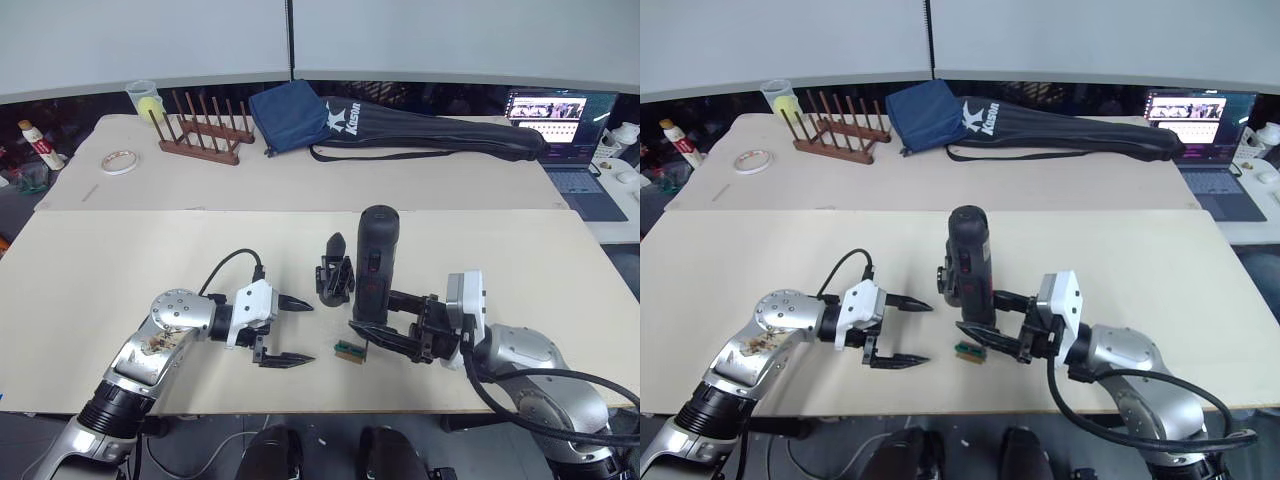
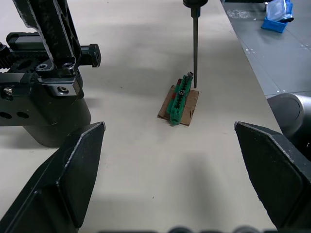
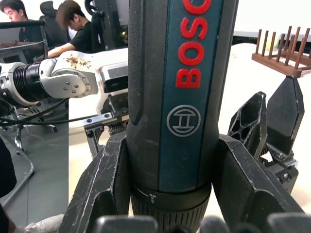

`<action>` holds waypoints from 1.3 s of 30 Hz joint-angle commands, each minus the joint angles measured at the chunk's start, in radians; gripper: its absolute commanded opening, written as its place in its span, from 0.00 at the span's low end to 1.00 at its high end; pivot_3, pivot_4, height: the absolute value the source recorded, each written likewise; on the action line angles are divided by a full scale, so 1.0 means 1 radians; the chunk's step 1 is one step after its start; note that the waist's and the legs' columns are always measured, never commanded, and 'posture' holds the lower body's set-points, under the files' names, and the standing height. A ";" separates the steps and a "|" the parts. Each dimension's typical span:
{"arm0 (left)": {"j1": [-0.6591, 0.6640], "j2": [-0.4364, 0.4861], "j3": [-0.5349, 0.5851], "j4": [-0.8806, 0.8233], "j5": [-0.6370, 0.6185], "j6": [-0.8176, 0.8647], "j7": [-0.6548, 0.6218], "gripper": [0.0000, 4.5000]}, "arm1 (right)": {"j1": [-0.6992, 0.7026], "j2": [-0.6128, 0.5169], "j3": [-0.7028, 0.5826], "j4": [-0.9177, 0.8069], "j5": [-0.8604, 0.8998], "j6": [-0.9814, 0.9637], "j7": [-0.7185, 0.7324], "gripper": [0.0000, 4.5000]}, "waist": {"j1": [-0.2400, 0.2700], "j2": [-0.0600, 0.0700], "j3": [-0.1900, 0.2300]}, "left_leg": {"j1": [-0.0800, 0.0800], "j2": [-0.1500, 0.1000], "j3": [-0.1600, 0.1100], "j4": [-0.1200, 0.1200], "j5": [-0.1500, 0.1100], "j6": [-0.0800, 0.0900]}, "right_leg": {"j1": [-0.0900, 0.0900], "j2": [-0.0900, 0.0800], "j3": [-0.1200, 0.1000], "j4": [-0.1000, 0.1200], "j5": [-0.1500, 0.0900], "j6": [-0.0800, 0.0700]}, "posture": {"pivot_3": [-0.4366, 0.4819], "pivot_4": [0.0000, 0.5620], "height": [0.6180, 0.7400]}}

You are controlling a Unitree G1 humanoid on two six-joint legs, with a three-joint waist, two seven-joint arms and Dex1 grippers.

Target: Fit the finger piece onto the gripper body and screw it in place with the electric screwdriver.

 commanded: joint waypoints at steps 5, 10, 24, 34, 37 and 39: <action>-0.012 -0.008 0.001 -0.023 0.003 -0.017 0.003 1.00 | 0.004 -0.024 -0.017 -0.028 0.023 -0.013 0.038 0.44 | 0.002 0.000 0.000 | 0.000 0.000 0.000 0.000 0.000 0.000 | 0.000 0.000 0.000 0.000 0.000 0.000 | 0.48 0.27 1.00; -0.008 -0.011 0.002 -0.024 0.003 -0.018 0.002 1.00 | -0.015 -0.031 -0.074 -0.061 0.101 0.004 0.035 0.44 | 0.005 0.000 0.000 | 0.000 0.000 0.000 0.000 0.000 0.000 | 0.001 0.000 0.000 0.000 0.000 0.000 | 0.48 0.27 1.00; -0.005 -0.004 -0.029 -0.015 0.010 -0.046 -0.058 1.00 | -0.066 -0.004 -0.053 -0.062 0.063 -0.025 0.004 0.44 | 0.007 -0.001 0.000 | 0.000 0.000 0.000 0.001 -0.001 0.001 | 0.001 0.000 0.000 0.000 0.000 0.000 | 0.48 0.27 1.00; -0.041 -0.030 -0.077 0.002 0.021 -0.074 -0.087 1.00 | -0.060 0.013 -0.054 -0.068 0.037 -0.025 0.006 0.44 | 0.006 -0.001 0.000 | 0.000 0.000 0.000 0.001 -0.001 0.001 | 0.001 0.000 0.000 0.000 0.000 0.000 | 0.48 0.27 1.00; -0.060 -0.037 -0.081 0.010 0.017 -0.068 -0.097 1.00 | -0.060 0.012 -0.055 -0.073 0.035 -0.022 0.004 0.44 | 0.007 -0.001 0.000 | 0.000 0.000 -0.001 0.001 -0.001 0.001 | 0.001 0.000 0.000 0.000 0.000 0.000 | 0.48 0.27 1.00; -0.067 -0.041 -0.083 0.016 0.016 -0.070 -0.101 1.00 | -0.058 0.010 -0.057 -0.076 0.036 -0.020 0.004 0.44 | 0.006 -0.001 0.000 | 0.000 0.000 -0.001 0.001 -0.001 0.001 | 0.001 0.000 0.000 0.000 0.000 0.000 | 0.48 0.27 1.00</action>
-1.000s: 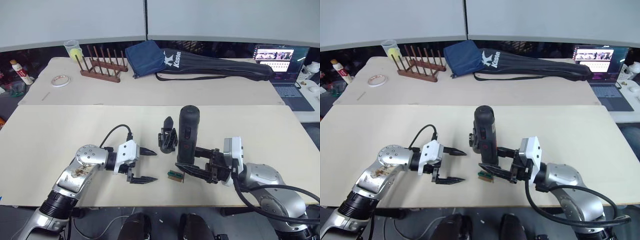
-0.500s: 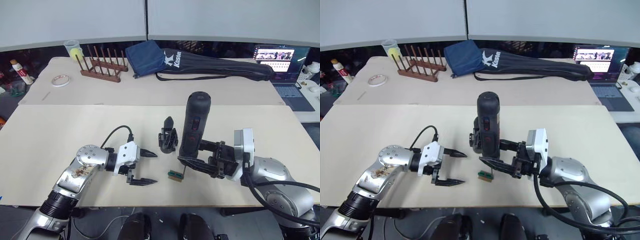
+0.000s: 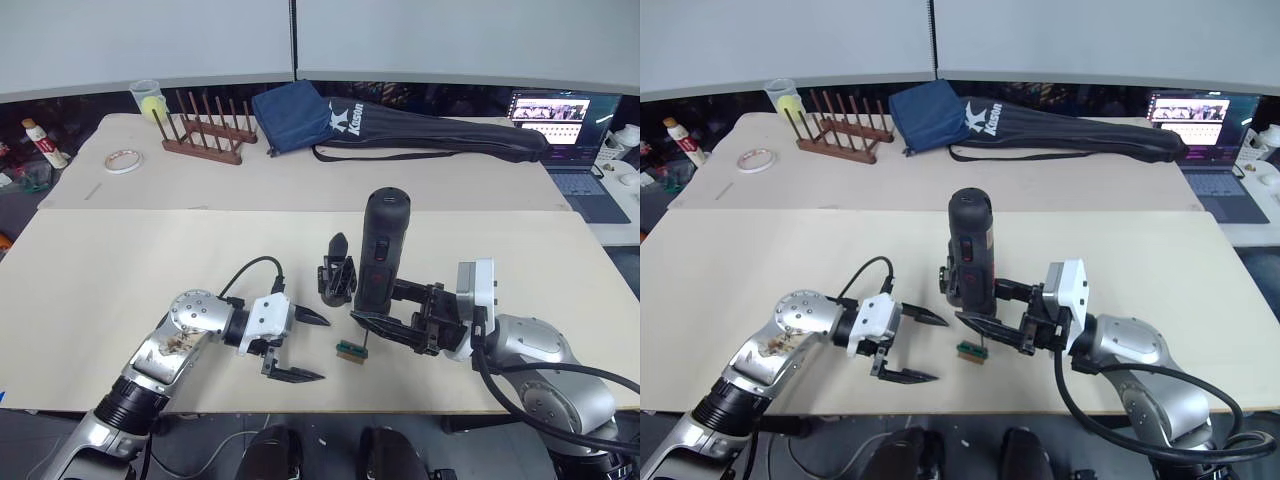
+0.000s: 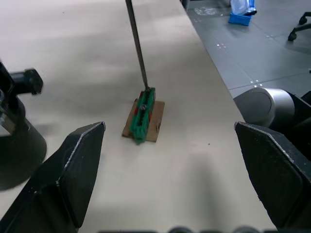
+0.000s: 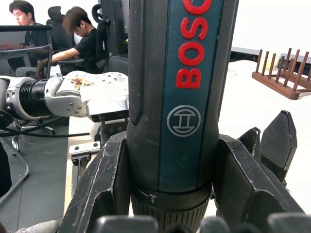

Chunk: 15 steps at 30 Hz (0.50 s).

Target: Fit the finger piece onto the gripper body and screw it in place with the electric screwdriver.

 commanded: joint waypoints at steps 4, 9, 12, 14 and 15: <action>-0.022 -0.013 -0.003 0.001 -0.007 -0.014 -0.016 1.00 | -0.003 -0.004 -0.027 -0.059 0.026 -0.024 -0.007 0.44 | 0.000 0.000 0.000 | 0.000 0.000 0.000 0.000 0.000 0.000 | 0.000 0.000 0.000 0.000 0.000 0.000 | 0.48 0.27 1.00; -0.026 -0.018 -0.004 0.006 -0.004 -0.017 -0.018 1.00 | 0.004 -0.008 -0.025 -0.052 0.020 -0.030 -0.002 0.44 | 0.000 0.000 0.000 | 0.000 0.000 0.000 0.000 0.000 0.000 | 0.000 0.000 0.000 0.000 0.000 0.000 | 0.48 0.27 1.00; -0.029 -0.019 -0.005 0.008 -0.003 -0.018 -0.019 1.00 | 0.005 -0.008 -0.026 -0.050 0.019 -0.032 -0.001 0.44 | 0.000 0.000 0.000 | 0.000 0.000 0.000 0.000 0.000 0.000 | 0.000 0.000 0.000 0.000 0.000 0.000 | 0.48 0.27 1.00; -0.030 -0.018 -0.005 0.010 -0.002 -0.019 -0.019 1.00 | 0.006 -0.007 -0.025 -0.049 0.017 -0.033 0.000 0.44 | 0.000 0.000 0.000 | 0.000 0.000 0.000 0.000 0.000 0.000 | 0.000 0.000 0.000 0.000 0.000 0.000 | 0.48 0.27 1.00; -0.031 -0.018 -0.005 0.010 -0.002 -0.020 -0.019 1.00 | 0.007 -0.006 -0.024 -0.047 0.015 -0.035 0.001 0.44 | 0.000 0.000 0.000 | 0.000 0.000 0.000 0.000 0.000 0.000 | 0.000 0.000 0.000 0.000 0.000 0.000 | 0.48 0.27 1.00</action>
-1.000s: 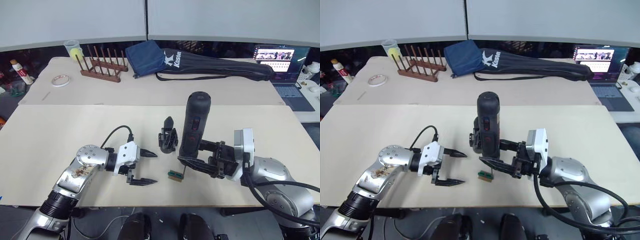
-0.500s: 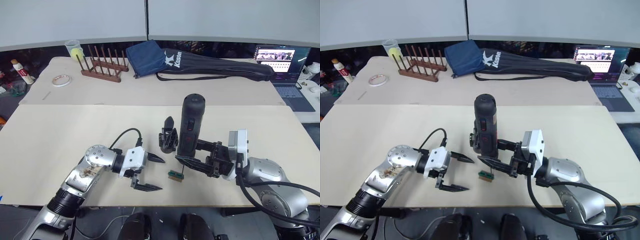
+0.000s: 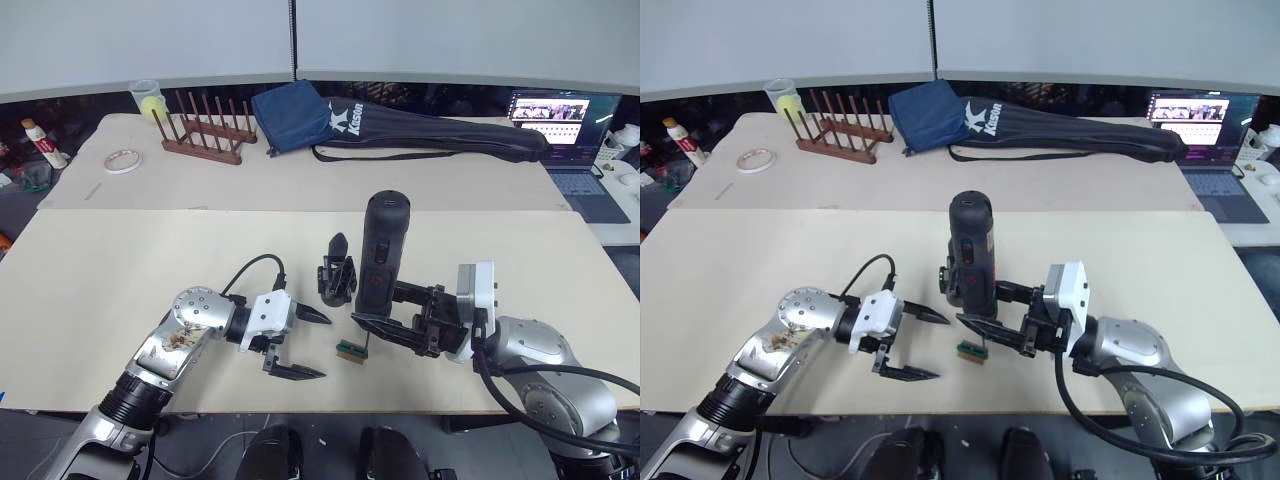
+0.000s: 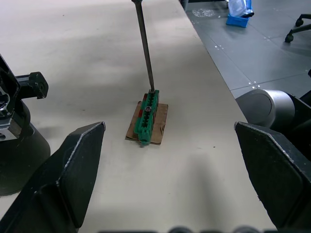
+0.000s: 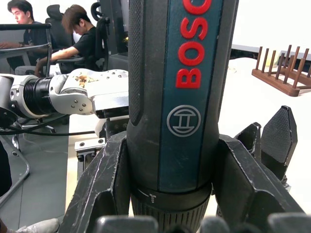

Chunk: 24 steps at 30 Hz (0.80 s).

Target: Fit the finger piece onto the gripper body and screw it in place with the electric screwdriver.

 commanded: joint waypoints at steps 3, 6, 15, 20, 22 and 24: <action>-0.021 -0.004 -0.001 -0.012 -0.002 -0.017 -0.006 1.00 | 0.000 0.002 -0.019 -0.038 0.009 -0.041 0.004 0.44 | 0.000 0.000 0.000 | 0.000 0.000 0.000 0.000 0.000 0.000 | 0.000 0.000 0.000 0.000 0.000 0.000 | 0.48 0.27 1.00; -0.021 -0.002 0.000 -0.012 -0.001 -0.017 -0.006 1.00 | 0.008 0.005 -0.014 -0.030 0.000 -0.052 0.008 0.44 | 0.000 0.000 0.000 | 0.000 0.000 0.000 0.000 0.000 0.000 | 0.000 0.000 0.000 0.000 0.000 0.000 | 0.48 0.27 1.00; -0.031 0.003 0.010 0.002 0.003 -0.018 0.001 1.00 | 0.024 0.020 0.001 -0.009 -0.022 -0.078 0.015 0.44 | 0.000 0.000 0.000 | 0.000 0.000 0.000 0.000 0.000 0.000 | 0.000 0.000 0.000 0.000 0.000 0.000 | 0.48 0.27 1.00; -0.029 0.014 0.027 0.010 -0.001 -0.005 0.016 1.00 | 0.021 0.009 -0.018 -0.026 -0.008 -0.070 0.014 0.44 | 0.000 0.000 0.000 | 0.000 0.000 0.000 0.000 0.000 0.000 | 0.000 0.000 0.000 0.000 0.000 0.000 | 0.48 0.27 1.00; -0.027 0.021 0.038 0.015 -0.005 0.004 0.021 1.00 | 0.007 -0.003 -0.038 -0.040 0.015 -0.053 0.008 0.44 | 0.000 0.000 0.000 | 0.000 0.000 0.000 0.000 0.000 0.000 | 0.000 0.000 0.000 0.000 0.000 0.000 | 0.48 0.27 1.00; -0.025 0.025 0.053 0.018 -0.016 0.019 0.032 1.00 | -0.014 -0.018 -0.059 -0.054 0.046 -0.032 -0.002 0.44 | 0.000 0.000 0.000 | 0.000 0.000 0.000 0.000 0.000 0.000 | 0.000 0.000 0.000 0.000 0.000 0.000 | 0.48 0.27 1.00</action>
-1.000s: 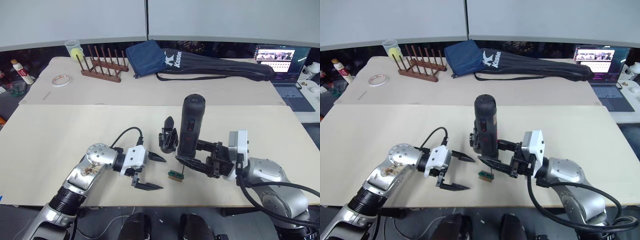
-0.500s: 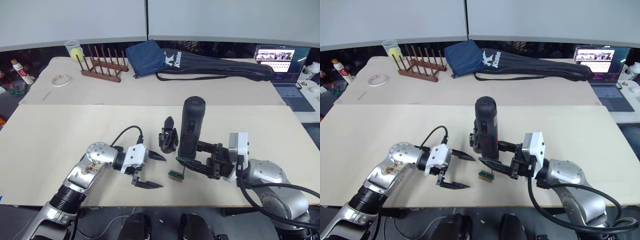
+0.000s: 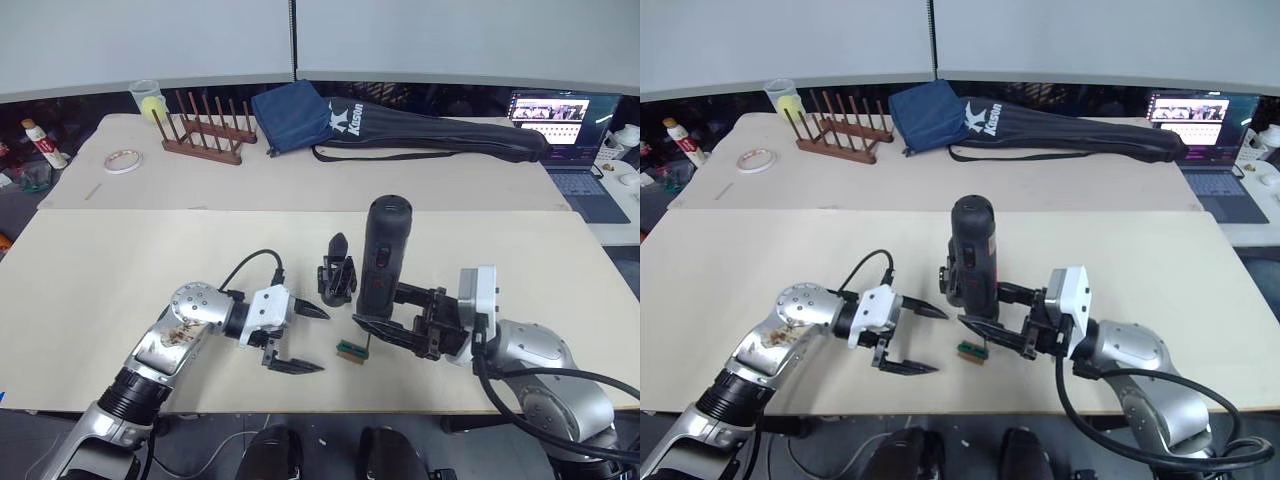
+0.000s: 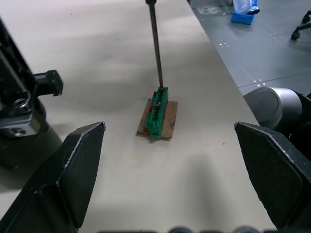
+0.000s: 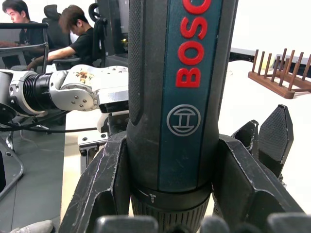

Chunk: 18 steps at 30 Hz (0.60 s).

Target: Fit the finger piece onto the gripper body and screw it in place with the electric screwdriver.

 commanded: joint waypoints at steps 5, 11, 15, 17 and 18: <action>0.001 0.016 0.091 -0.005 -0.039 0.062 0.045 1.00 | -0.110 -0.060 -0.099 -0.079 0.130 0.054 -0.031 0.44 | 0.000 0.000 0.000 | 0.000 0.000 0.000 0.000 0.000 0.000 | 0.000 0.000 0.000 0.000 0.000 0.000 | 0.48 0.27 1.00; 0.009 0.024 0.137 -0.007 -0.046 0.079 0.077 1.00 | -0.234 -0.108 -0.134 -0.052 0.241 0.154 -0.072 0.44 | 0.000 0.000 0.000 | 0.000 0.000 0.000 0.000 0.000 0.000 | 0.000 0.000 0.000 0.000 0.000 0.000 | 0.48 0.27 1.00; 0.007 0.022 0.155 0.017 -0.039 0.071 0.102 1.00 | -0.350 -0.146 -0.148 0.001 0.313 0.214 -0.061 0.44 | 0.000 0.000 0.000 | 0.000 0.000 0.000 0.000 0.000 0.001 | 0.000 -0.001 0.000 0.000 0.000 0.000 | 0.48 0.27 1.00; 0.004 0.020 0.158 0.035 -0.033 0.060 0.112 1.00 | -0.419 -0.170 -0.143 0.035 0.340 0.245 -0.036 0.44 | -0.002 0.000 0.000 | 0.000 0.000 0.000 0.001 -0.001 0.001 | 0.000 -0.001 0.000 0.000 0.000 0.000 | 0.48 0.27 1.00; 0.002 0.018 0.158 0.045 -0.027 0.050 0.117 1.00 | -0.453 -0.183 -0.138 0.054 0.352 0.259 -0.016 0.44 | -0.002 0.000 0.000 | 0.000 0.000 0.000 0.000 -0.001 0.001 | 0.000 -0.001 0.000 0.000 0.001 0.000 | 0.48 0.27 1.00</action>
